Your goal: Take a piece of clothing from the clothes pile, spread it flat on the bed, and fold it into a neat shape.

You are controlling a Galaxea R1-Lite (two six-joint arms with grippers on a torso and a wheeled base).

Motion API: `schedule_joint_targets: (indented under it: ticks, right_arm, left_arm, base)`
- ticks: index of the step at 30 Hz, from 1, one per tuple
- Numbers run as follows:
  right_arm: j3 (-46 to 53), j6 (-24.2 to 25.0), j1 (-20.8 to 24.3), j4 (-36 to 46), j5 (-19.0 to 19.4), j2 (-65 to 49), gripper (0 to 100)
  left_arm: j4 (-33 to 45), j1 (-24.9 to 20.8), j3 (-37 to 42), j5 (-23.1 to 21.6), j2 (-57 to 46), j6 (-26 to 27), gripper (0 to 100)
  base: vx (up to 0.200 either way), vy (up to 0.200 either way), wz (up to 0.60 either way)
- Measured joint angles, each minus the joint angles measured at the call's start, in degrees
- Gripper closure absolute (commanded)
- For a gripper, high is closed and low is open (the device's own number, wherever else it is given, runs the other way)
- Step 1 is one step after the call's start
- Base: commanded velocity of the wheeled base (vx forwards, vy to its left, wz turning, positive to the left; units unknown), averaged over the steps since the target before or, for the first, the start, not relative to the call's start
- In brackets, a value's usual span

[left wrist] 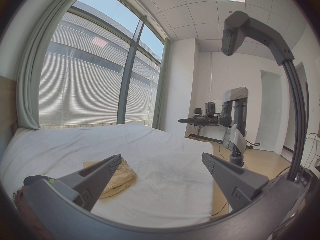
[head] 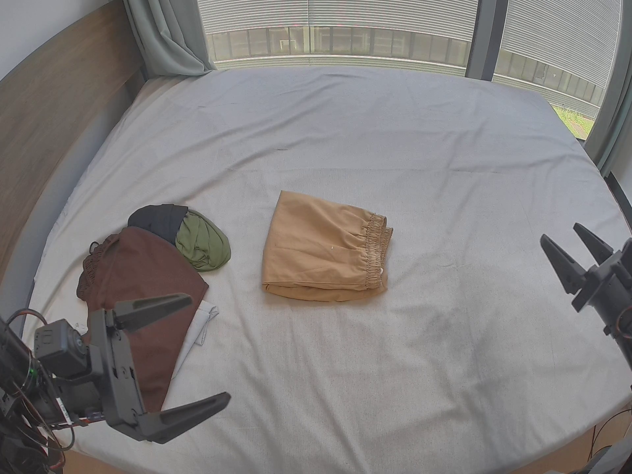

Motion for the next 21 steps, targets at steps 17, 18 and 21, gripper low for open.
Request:
schedule_joint_targets:
  ticks: [17, 18, 21]
  right_arm:
    - [5.9, -1.0, -4.0, 12.7, 0.9, -27.5, 0]
    - [5.9, -1.1, -4.4, 14.0, 1.2, -28.9, 0]
    - [6.1, -1.3, -6.1, 20.8, 2.4, -35.0, 0]
  left_arm:
    - [34.2, 1.2, 0.0, 12.0, -33.5, -2.3, 0]
    - [35.1, 1.3, 0.0, 12.3, -34.9, -2.5, 0]
    - [38.4, 1.8, -0.2, 13.2, -40.1, -3.0, 0]
  base:
    - [0.000, 0.000, 0.00]
    - [0.000, 0.000, 0.00]
    - [0.000, 0.000, 0.00]
